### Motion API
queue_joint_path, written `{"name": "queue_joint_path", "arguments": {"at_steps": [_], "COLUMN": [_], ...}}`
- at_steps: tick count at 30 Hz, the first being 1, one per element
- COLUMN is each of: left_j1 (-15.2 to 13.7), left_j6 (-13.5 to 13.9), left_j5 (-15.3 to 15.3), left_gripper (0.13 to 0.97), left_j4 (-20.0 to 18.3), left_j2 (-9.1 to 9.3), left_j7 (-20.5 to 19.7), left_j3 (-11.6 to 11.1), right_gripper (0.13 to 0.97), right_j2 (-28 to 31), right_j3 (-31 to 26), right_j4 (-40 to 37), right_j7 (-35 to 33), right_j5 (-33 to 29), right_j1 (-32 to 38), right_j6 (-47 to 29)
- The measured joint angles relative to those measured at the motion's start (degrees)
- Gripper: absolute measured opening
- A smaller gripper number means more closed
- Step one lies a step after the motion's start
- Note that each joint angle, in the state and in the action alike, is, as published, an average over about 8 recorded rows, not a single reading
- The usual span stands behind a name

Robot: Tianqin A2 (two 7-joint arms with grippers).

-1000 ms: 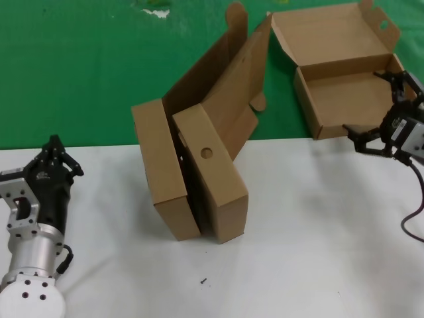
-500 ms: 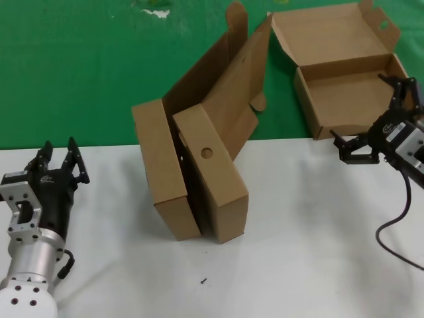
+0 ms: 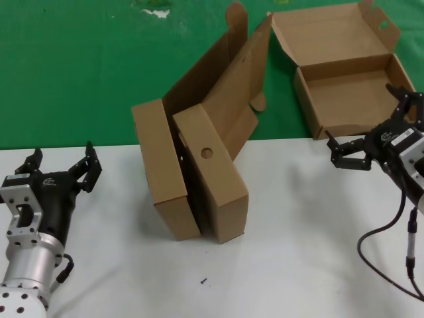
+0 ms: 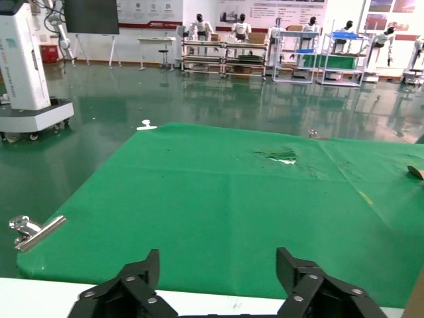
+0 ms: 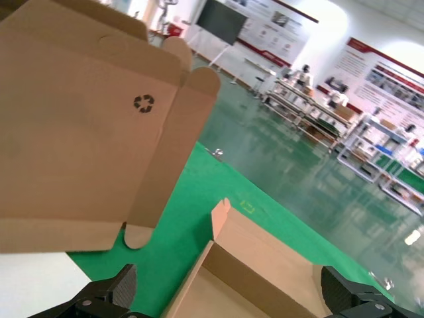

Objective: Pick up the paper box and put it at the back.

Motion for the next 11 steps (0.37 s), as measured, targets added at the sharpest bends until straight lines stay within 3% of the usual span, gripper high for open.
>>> {"name": "queue_joint_path", "arguments": {"at_steps": [8, 11], "left_j1": [1.6, 1.9], "left_j6": [2.2, 2.6], "left_j5": [-2.2, -2.6], "left_gripper": [0.710, 0.710], "left_j4": [-2.4, -2.8], "left_j2": [0.46, 0.55], "left_j7": [4.3, 5.1], "left_j3": [-1.8, -2.1], "right_gripper": [0.966, 0.966], "right_j2": [-2.2, -2.6], "right_j3": [1.5, 1.8], "right_j4": [2.2, 2.6], "right_j7": [2.1, 2.6], "right_j5": [2.1, 2.5], "right_j1": [-3.4, -4.0], "right_j6": [3.1, 3.7]}}
